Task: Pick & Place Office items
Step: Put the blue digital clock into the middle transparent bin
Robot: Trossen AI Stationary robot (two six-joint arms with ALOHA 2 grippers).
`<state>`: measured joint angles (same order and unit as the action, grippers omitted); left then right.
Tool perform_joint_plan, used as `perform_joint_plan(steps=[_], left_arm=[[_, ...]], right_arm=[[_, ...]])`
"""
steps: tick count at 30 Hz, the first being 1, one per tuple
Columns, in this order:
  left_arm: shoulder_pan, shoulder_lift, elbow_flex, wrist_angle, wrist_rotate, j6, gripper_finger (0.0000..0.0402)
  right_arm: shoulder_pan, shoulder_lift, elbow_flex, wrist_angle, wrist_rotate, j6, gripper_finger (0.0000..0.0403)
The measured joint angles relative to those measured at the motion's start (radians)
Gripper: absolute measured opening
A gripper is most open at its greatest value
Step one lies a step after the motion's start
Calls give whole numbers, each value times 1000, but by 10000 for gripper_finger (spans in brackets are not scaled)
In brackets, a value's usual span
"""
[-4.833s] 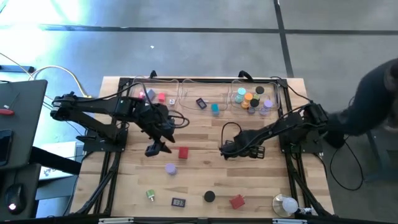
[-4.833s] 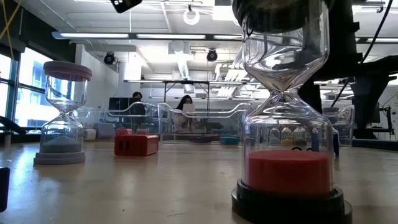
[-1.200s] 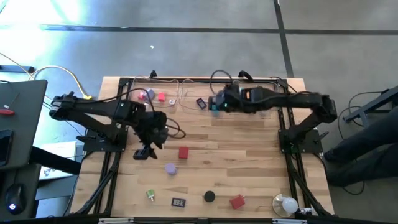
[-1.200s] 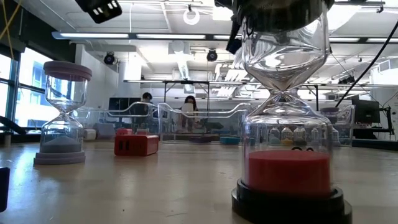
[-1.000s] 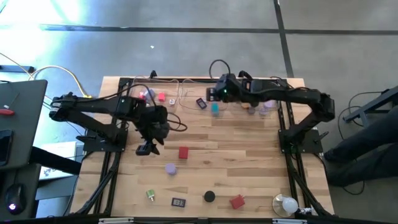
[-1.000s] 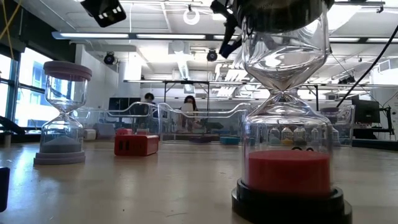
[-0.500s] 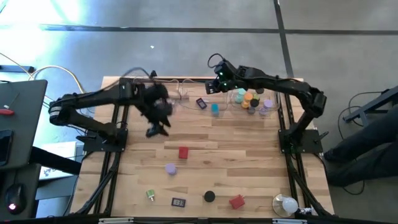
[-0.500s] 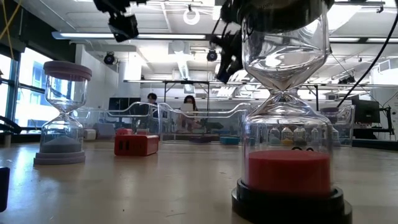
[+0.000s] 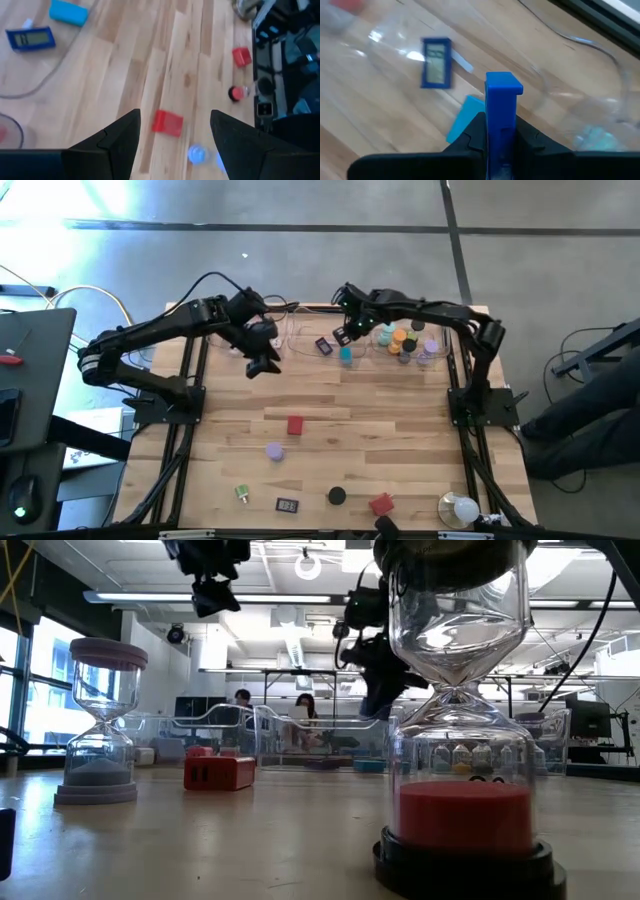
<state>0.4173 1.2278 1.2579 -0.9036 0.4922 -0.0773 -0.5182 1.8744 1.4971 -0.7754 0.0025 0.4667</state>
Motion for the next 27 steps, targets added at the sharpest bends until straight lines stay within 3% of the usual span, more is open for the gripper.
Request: perform_joint_plan(steps=[14,27], left_arm=[[-94,0,-2,167,-184,-137,234],[-128,1,-4,205,-223,-186,234]], right_arm=[[-6,31,0,-95,26,-86,42],[7,63,0,-60,25,-150,63]])
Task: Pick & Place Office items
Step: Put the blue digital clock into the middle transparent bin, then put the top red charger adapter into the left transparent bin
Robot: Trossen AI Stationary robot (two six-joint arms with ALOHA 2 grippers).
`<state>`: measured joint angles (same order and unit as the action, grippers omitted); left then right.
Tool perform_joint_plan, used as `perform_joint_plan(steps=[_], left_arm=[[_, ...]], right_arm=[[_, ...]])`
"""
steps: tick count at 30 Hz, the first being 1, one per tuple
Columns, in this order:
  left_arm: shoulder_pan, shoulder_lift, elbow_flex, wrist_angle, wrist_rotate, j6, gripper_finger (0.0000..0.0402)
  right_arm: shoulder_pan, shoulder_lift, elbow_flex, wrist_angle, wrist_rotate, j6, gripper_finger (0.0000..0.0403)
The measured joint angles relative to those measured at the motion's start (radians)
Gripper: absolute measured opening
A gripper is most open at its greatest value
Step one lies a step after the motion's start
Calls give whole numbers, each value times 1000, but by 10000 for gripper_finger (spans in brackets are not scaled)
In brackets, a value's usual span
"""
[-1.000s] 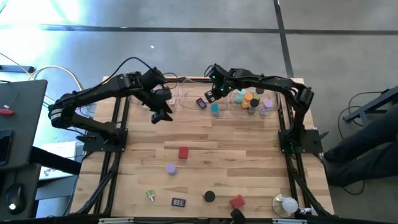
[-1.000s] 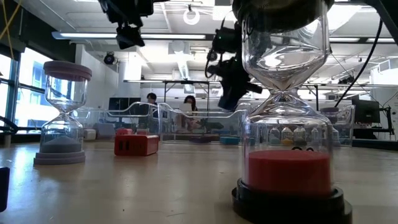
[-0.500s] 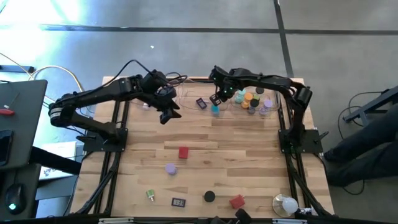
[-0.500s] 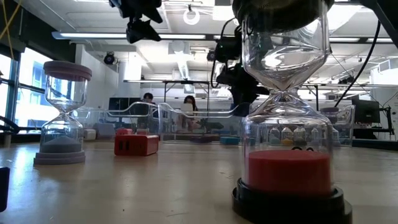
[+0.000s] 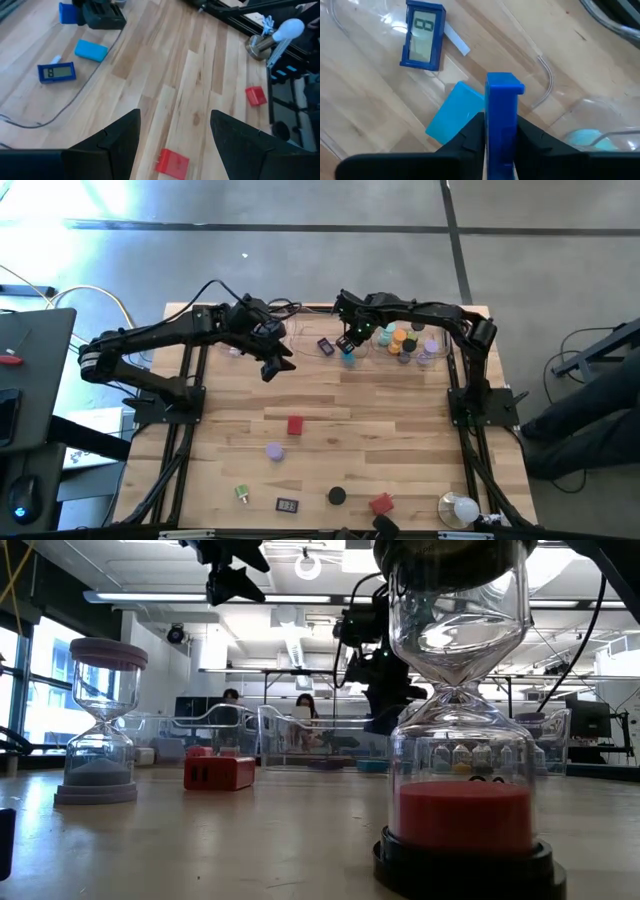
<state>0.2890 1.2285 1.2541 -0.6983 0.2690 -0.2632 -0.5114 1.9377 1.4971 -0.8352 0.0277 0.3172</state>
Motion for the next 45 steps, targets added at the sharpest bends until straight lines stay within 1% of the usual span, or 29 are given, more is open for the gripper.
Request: perform_joint_plan(steps=[4,8,13,16,21,25,28,33,35,38,41,45], left_arm=[[-7,0,0,19,-13,0,234],[-14,0,0,23,-11,-31,234],[-18,0,0,23,-10,-33,234],[-19,0,0,23,-10,-34,234],[-36,0,0,19,-8,-41,234],[-42,0,-1,14,14,-7,234],[-36,0,-1,14,46,4,234],[-34,0,-1,8,62,25,234],[-34,0,-1,8,62,42,234],[-34,0,-1,8,62,53,234],[-34,0,-1,8,61,46,234],[-34,0,-1,9,80,12,234]], right_arm=[[-1,0,0,8,0,-27,83],[6,0,0,65,0,-34,107],[8,0,0,94,2,-30,154],[12,0,0,99,41,-30,184],[18,-28,0,135,61,-93,217],[45,-85,0,182,131,-130,225],[77,-142,0,184,156,-162,223],[155,-225,0,171,160,-181,221],[180,-246,0,159,142,-181,221],[221,-253,0,157,127,-181,221],[242,-253,0,153,140,-174,222],[257,-253,0,157,221,-153,238]])
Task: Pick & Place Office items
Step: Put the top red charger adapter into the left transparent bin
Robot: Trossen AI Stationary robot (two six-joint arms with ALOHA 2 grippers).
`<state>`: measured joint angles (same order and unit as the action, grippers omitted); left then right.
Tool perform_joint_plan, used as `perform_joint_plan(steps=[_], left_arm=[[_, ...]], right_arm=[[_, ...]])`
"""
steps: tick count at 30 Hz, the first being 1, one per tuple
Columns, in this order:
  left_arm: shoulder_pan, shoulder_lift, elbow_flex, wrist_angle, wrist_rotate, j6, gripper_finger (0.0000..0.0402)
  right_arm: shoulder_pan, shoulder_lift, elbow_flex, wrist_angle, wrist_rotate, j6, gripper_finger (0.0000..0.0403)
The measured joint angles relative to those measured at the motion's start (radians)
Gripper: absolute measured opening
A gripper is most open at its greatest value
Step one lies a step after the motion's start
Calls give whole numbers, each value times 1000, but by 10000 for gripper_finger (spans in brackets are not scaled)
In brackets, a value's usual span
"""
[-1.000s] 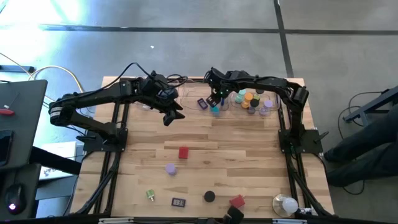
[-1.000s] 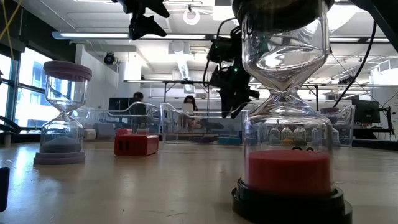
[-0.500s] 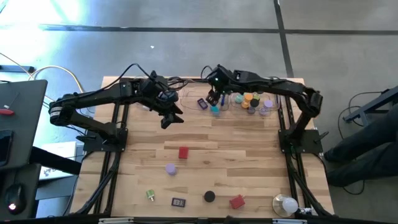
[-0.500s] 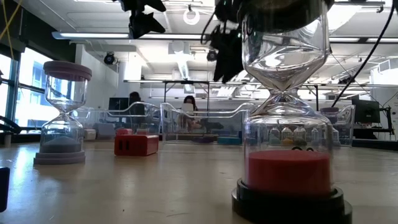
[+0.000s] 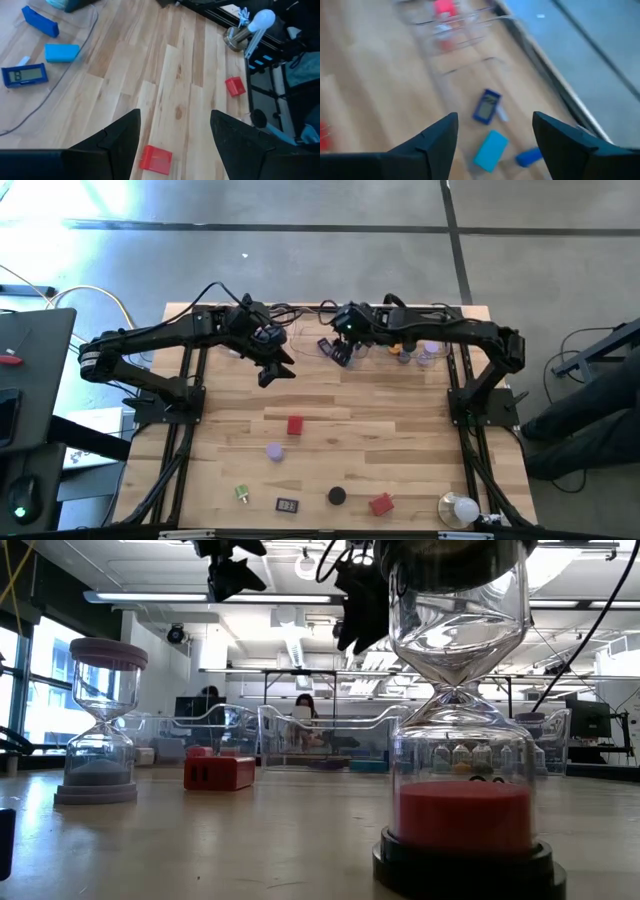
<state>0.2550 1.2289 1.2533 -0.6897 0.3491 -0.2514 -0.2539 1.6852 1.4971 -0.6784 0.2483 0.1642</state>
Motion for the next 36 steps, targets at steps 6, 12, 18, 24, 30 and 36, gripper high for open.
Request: perform_joint_plan(steps=[6,12,18,24,30,36], left_arm=[[0,0,0,6,4,-10,234],[-13,0,0,-30,3,-62,234],[-31,0,0,-103,3,-109,234],[-42,0,0,-169,14,-93,237],[-97,0,0,-160,95,11,265],[-138,0,0,-135,73,6,269]], right_arm=[[-4,0,0,-4,210,160,279],[1,0,0,-30,135,318,301],[56,3,0,-157,-67,471,301],[188,5,0,-296,-29,655,300],[318,5,0,-316,8,830,300],[428,5,0,-314,15,992,300]])
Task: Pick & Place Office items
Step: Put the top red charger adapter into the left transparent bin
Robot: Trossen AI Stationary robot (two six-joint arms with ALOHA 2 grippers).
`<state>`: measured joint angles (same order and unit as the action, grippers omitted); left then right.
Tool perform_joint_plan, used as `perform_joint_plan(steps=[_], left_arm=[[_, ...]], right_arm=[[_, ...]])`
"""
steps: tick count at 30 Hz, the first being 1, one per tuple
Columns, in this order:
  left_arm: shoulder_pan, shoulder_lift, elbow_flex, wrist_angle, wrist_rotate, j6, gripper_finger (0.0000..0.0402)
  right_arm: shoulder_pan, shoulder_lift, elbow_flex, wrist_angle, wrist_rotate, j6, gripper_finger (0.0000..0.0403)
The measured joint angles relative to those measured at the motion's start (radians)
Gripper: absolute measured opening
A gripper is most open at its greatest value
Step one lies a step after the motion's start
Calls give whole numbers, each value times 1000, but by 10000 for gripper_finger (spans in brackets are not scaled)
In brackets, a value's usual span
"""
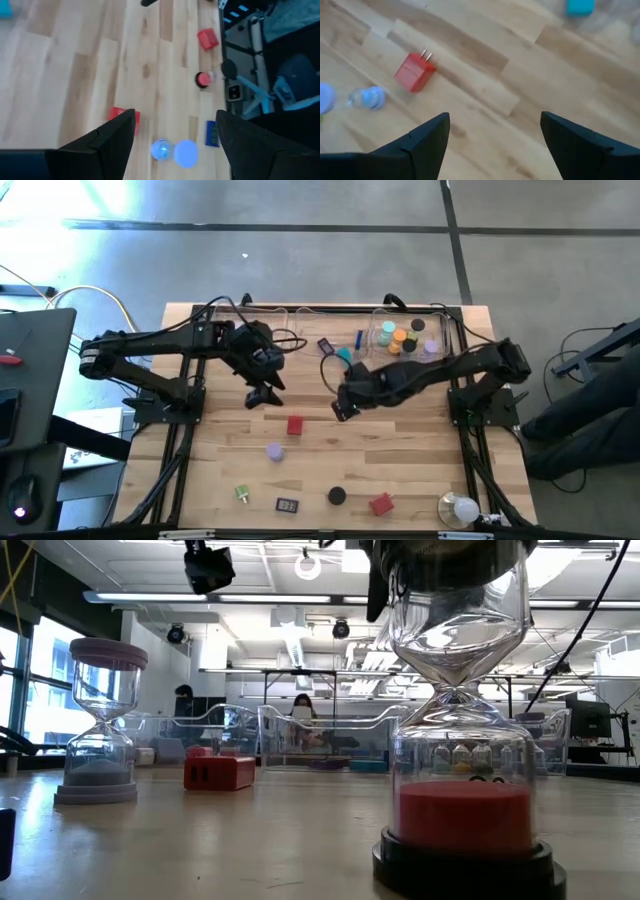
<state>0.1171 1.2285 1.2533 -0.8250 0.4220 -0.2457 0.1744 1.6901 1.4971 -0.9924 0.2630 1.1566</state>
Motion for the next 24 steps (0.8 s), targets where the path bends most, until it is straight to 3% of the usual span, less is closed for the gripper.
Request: perform_joint_plan(steps=[8,16,24], left_arm=[[-17,14,0,2,45,-74,269],[-38,38,0,-5,17,-126,272],[-57,39,0,-6,-173,-224,344]], right_arm=[[122,0,0,0,104,170,300],[171,0,0,-3,132,208,300],[173,0,0,-75,180,121,300]])
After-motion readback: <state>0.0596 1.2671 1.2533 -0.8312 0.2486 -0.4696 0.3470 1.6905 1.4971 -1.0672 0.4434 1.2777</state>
